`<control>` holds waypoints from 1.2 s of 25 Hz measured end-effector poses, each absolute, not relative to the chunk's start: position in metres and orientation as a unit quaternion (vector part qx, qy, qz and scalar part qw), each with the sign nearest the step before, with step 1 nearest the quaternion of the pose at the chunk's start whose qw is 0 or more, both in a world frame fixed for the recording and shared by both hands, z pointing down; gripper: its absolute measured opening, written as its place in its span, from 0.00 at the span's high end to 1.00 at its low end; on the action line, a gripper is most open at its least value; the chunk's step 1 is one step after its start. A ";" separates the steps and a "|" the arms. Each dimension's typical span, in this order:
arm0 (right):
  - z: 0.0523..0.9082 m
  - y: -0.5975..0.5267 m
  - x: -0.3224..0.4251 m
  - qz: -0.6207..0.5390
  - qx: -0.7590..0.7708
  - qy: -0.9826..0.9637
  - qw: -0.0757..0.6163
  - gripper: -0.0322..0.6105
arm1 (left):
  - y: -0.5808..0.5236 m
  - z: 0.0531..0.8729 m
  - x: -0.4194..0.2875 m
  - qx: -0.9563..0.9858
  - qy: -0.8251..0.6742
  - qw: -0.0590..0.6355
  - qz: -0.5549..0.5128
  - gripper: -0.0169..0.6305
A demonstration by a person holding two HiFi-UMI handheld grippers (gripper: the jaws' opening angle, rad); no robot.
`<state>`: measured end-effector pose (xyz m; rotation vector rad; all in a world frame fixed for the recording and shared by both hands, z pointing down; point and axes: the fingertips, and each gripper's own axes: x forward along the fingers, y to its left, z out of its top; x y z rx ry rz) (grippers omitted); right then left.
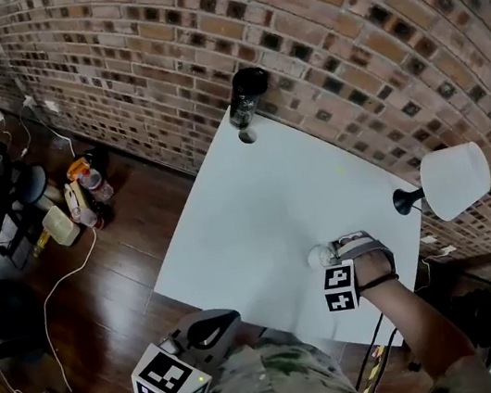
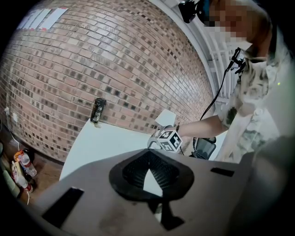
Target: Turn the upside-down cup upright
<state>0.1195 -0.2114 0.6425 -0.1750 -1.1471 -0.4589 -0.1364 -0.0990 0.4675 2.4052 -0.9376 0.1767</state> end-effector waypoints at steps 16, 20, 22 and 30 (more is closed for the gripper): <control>0.648 -0.222 0.100 -0.101 0.007 -0.649 0.754 0.45 | -0.087 0.483 -0.171 0.899 -0.329 0.277 0.078 0.96; 0.628 -0.224 0.096 -0.065 0.079 -0.695 0.711 0.41 | -0.082 0.486 -0.166 0.901 -0.324 0.275 0.087 0.96; 0.612 -0.222 0.096 -0.051 0.123 -0.718 0.683 0.41 | -0.079 0.483 -0.159 0.907 -0.315 0.261 0.098 0.96; 0.536 -0.138 0.133 0.037 0.259 -0.819 0.511 0.46 | -0.027 0.454 -0.077 0.918 -0.309 0.218 0.115 0.96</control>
